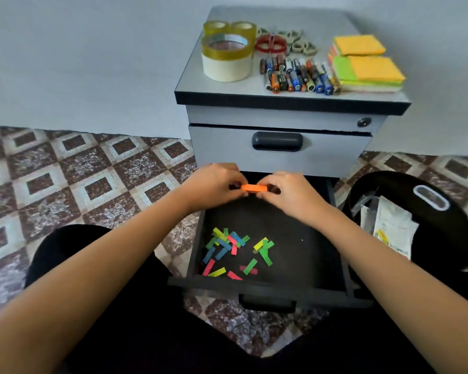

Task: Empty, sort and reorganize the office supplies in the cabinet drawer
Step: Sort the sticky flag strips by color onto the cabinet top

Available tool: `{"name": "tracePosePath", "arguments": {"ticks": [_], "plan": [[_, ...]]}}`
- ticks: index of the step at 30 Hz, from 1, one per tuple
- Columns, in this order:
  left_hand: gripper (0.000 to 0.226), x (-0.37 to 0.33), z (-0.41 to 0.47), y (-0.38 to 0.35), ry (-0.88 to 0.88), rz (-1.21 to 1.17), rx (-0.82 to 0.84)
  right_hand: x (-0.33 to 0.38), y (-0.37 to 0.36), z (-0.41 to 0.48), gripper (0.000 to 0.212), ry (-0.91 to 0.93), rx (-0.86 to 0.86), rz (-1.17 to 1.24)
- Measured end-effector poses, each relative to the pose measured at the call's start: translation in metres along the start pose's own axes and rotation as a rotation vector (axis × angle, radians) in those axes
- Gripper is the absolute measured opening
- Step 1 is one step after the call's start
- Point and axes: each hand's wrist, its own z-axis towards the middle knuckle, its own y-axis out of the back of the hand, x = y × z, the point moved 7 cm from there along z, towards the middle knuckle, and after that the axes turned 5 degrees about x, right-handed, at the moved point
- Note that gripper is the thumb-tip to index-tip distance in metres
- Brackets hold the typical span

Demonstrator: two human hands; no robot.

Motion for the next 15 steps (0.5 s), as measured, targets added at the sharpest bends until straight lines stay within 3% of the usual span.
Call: {"name": "tracePosePath", "arguments": {"ticks": [6,15], "plan": [[0.026,0.006,0.008,0.064,0.047,-0.109,-0.133,0.027,0.065,0.029,0.024,0.048,-0.077,-0.075],[0.025,0.022,0.019,0.135,0.093,-0.010,-0.241,0.066,0.118,0.069,0.027,0.098,-0.165,-0.194]]}}
